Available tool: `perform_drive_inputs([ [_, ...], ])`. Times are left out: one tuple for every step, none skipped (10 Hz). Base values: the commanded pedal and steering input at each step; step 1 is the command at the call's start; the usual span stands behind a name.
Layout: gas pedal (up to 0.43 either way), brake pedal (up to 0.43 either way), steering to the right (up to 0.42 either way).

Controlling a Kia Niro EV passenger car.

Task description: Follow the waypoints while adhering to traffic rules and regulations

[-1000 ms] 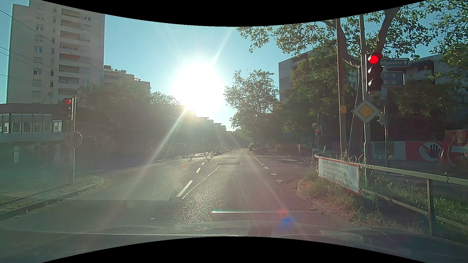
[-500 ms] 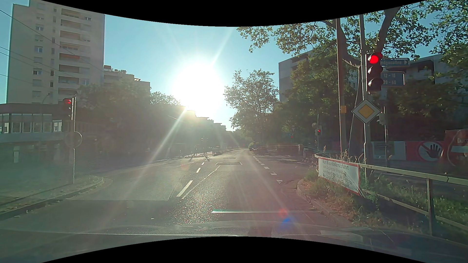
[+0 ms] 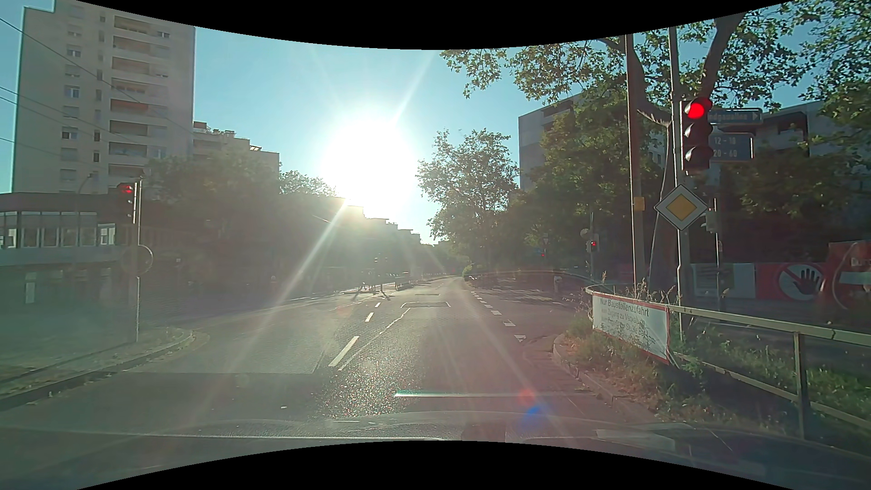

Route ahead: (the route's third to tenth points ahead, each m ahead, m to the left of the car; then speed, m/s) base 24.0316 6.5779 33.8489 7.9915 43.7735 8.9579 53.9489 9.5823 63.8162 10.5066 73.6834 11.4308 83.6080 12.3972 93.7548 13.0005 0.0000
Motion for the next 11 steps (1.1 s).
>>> perform_drive_inputs([
  [0.0,0.232,-0.002],
  [0.0,0.232,-0.002],
  [0.0,0.232,-0.002],
  [0.0,0.226,-0.001],
  [0.0,0.232,-0.001],
  [0.0,0.232,-0.001],
  [0.0,0.232,-0.002],
  [0.0,0.232,-0.002],
  [0.0,0.232,-0.002],
  [0.0,0.232,-0.001],
  [0.0,0.232,-0.002],
])
